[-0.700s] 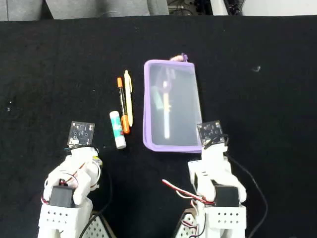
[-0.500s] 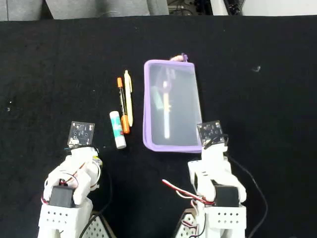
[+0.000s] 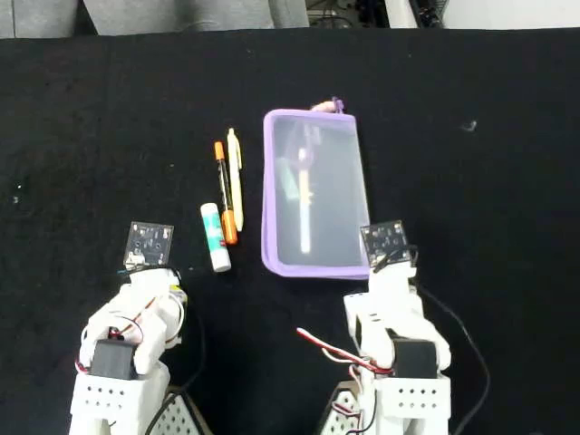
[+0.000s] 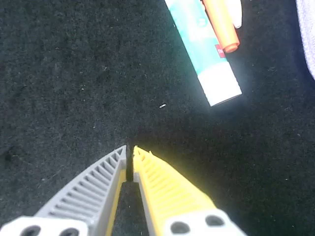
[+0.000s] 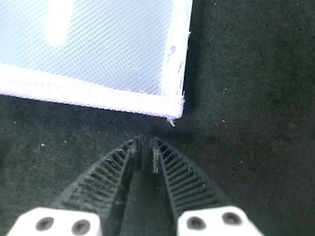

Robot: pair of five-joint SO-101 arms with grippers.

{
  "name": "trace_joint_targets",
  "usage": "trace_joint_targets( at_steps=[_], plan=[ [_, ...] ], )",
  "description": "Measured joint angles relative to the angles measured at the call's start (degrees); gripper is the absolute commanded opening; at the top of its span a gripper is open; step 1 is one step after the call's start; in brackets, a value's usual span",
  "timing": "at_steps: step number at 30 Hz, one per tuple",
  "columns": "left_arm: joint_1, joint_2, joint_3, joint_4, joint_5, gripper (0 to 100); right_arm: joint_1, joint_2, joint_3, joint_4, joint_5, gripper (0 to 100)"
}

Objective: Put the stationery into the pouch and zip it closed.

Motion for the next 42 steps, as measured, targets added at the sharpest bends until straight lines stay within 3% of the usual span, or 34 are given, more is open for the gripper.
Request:
trace_joint_targets(
  at_steps=[21,31,42],
  plan=[
    [0.0,0.0,0.0,0.0,0.0,3,-0.18,0.0,0.0,-0.44,0.09,4.9],
    [0.0,0.0,0.0,0.0,0.0,3,0.26,0.0,-3.08,-25.41,0.0,5.0],
    [0.0,0.0,0.0,0.0,0.0,3,0.26,0.0,-13.71,-28.31,0.0,5.1]
  ],
)
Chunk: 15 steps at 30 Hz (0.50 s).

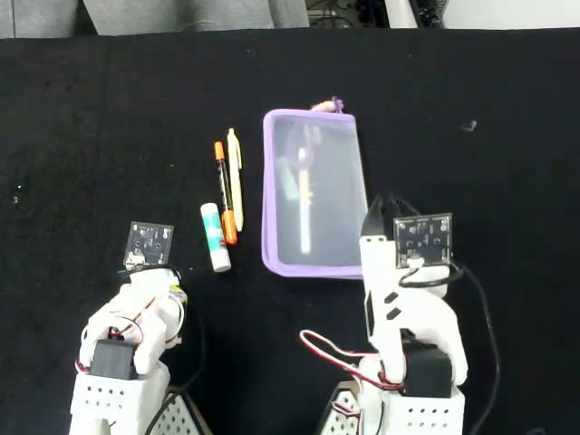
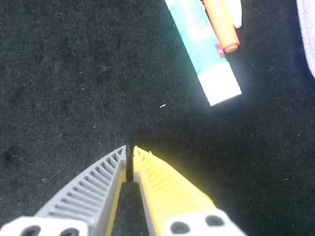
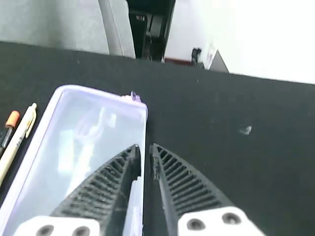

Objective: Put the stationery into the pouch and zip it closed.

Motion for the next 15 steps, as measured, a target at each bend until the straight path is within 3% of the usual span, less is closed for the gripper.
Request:
trace_joint_targets(
  at_steps=[7,11,15],
  plan=[
    [0.0,0.0,0.0,0.0,0.0,3,-1.76,5.01,-5.63,-7.91,-0.09,5.1],
    [0.0,0.0,0.0,0.0,0.0,3,-2.99,21.71,-15.91,-10.55,-0.53,5.9],
    [0.0,0.0,0.0,0.0,0.0,3,-3.08,43.52,-31.38,-10.37,-3.78,17.2]
  ],
)
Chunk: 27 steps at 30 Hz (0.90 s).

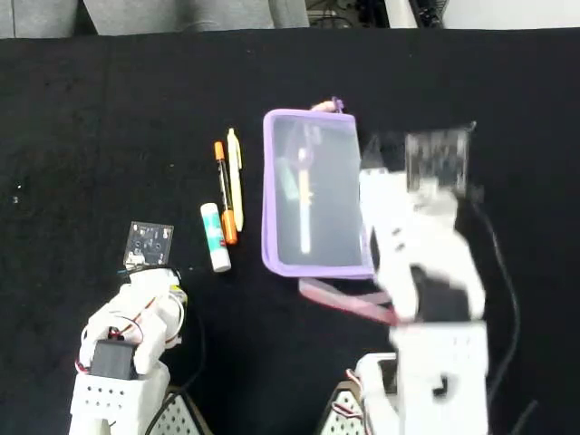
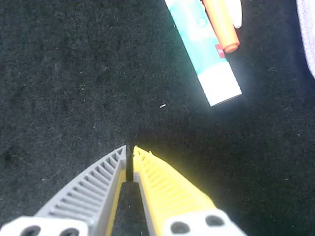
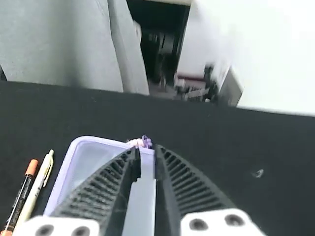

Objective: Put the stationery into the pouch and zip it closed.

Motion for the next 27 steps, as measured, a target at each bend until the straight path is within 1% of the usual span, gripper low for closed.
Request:
trace_joint_targets(
  at_steps=[3,8,15,21,27],
  plan=[
    [0.0,0.0,0.0,0.0,0.0,3,0.0,16.88,-13.89,3.6,-0.88,23.7],
    [0.0,0.0,0.0,0.0,0.0,3,0.0,45.45,-39.38,11.69,-0.88,24.0],
    [0.0,0.0,0.0,0.0,0.0,3,-0.09,80.88,-75.25,21.71,-0.88,24.0],
    [0.0,0.0,0.0,0.0,0.0,3,-0.09,107.52,-105.58,25.58,-0.88,24.0],
    [0.0,0.0,0.0,0.0,0.0,3,-0.26,131.08,-131.43,25.93,-0.88,24.0]
  ],
)
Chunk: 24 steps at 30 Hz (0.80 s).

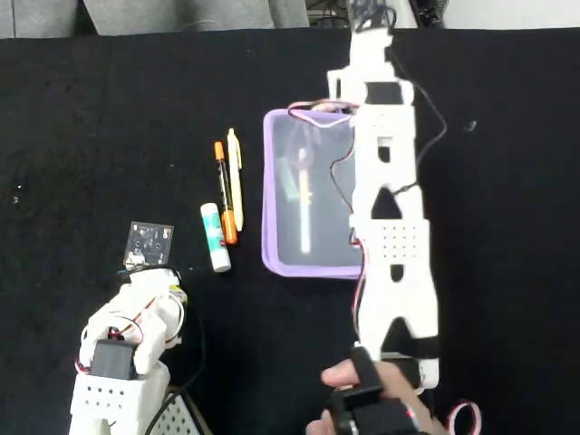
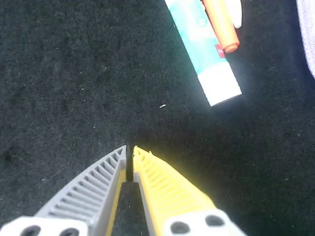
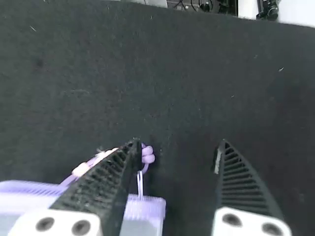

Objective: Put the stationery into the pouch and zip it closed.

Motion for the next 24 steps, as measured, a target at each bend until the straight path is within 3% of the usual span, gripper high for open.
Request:
trace_joint_targets(
  at_steps=[4,10,17,24],
  plan=[
    [0.0,0.0,0.0,0.0,0.0,3,-0.88,10.81,-10.9,0.0,0.0,24.0],
    [0.0,0.0,0.0,0.0,0.0,3,-2.2,12.66,-11.08,0.53,2.73,23.2],
    [0.0,0.0,0.0,0.0,0.0,3,-2.37,12.66,-10.81,5.19,4.4,0.6],
    [0.0,0.0,0.0,0.0,0.0,3,-1.41,12.66,-10.81,6.07,4.66,1.1]
  ],
)
